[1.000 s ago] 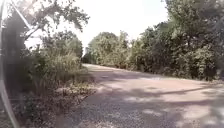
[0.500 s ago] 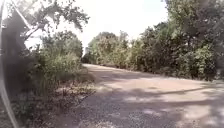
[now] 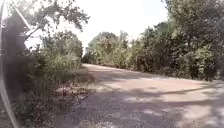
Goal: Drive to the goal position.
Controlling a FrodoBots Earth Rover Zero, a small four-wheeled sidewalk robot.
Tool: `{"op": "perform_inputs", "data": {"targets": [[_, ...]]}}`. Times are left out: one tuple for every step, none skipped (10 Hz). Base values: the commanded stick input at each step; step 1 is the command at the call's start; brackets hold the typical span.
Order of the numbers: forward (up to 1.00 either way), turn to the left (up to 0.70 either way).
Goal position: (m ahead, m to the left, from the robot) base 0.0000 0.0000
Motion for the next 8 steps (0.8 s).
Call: {"op": "perform_inputs", "data": {"targets": [[0.05, 0.0], [0.05, 0.0], [0.05, 0.0], [0.05, 0.0], [0.05, 0.0], [0.05, 0.0], [0.05, 0.0], [0.05, 0.0]]}}
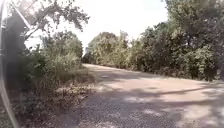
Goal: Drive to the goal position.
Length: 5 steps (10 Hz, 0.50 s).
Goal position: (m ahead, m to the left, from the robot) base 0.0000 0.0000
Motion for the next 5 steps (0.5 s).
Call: {"op": "perform_inputs", "data": {"targets": [[0.05, 0.0], [0.05, 0.0], [0.05, 0.0], [0.06, 0.0], [0.06, 0.0]]}}
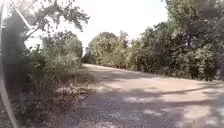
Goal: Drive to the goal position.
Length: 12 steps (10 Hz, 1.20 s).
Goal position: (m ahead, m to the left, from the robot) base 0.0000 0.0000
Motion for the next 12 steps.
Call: {"op": "perform_inputs", "data": {"targets": [[0.06, 0.0], [0.06, 0.0], [0.06, 0.0], [0.05, 0.0], [0.05, 0.0], [0.05, 0.0], [0.05, 0.0], [0.05, 0.0], [0.05, 0.0], [0.05, 0.0], [0.05, 0.0], [0.05, 0.0]]}}
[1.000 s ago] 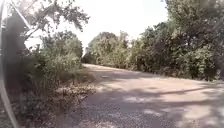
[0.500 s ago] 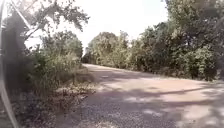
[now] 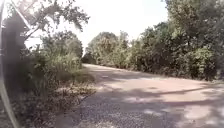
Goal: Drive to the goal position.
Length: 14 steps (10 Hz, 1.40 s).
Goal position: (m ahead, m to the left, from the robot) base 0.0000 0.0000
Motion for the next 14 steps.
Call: {"op": "perform_inputs", "data": {"targets": [[0.05, 0.0], [0.05, 0.0], [0.05, 0.0], [0.05, 0.0], [0.05, 0.0], [0.05, 0.0], [0.05, 0.0], [0.05, 0.0], [0.05, 0.0], [0.05, 0.0], [0.05, 0.0], [0.05, 0.0], [0.05, 0.0], [0.05, 0.0]]}}
